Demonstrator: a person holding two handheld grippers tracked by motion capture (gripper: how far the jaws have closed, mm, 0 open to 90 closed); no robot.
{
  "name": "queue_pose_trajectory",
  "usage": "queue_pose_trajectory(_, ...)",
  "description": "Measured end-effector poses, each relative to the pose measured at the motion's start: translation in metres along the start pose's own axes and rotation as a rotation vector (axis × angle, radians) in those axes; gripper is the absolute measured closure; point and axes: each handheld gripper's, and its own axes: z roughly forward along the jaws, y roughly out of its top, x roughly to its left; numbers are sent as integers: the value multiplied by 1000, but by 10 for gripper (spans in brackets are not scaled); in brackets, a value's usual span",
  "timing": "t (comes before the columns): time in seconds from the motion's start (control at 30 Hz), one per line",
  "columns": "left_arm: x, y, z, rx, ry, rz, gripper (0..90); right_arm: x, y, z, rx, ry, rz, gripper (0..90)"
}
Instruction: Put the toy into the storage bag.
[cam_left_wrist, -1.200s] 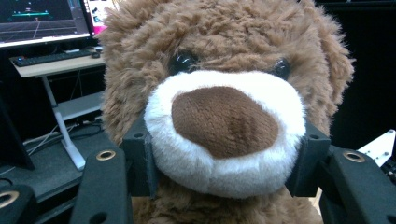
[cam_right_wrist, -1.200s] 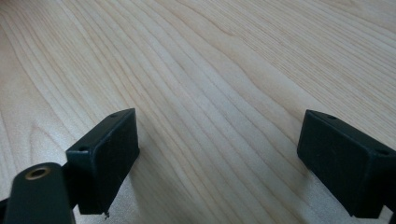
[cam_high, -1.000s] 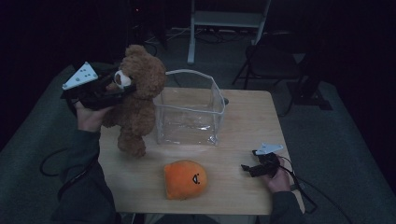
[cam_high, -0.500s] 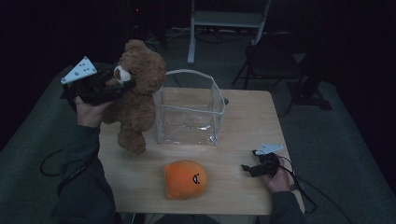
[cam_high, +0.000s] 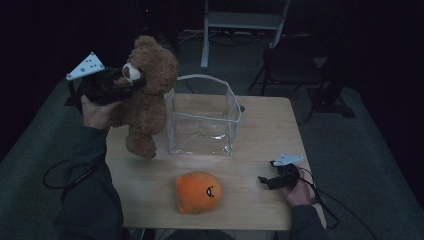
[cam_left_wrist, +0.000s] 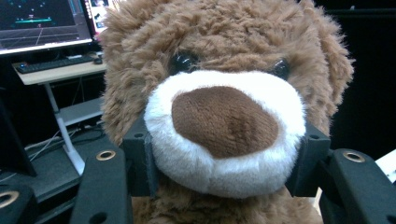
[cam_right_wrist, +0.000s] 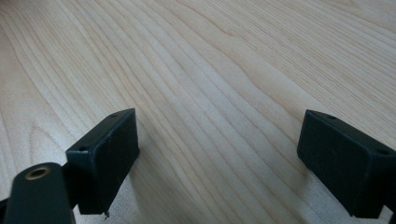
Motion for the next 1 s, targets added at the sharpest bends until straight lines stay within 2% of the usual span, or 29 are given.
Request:
queue_pose_trajectory(0.17,1,1,2,-5,-7,-7,413,0,0,0,0,0,0,119)
queue_pose_trajectory(0.6,0,12,13,1,-9,8,413,0,0,0,0,0,0,119)
queue_pose_trajectory(1.0,3,23,15,-34,17,-5,413,0,0,0,0,0,0,119)
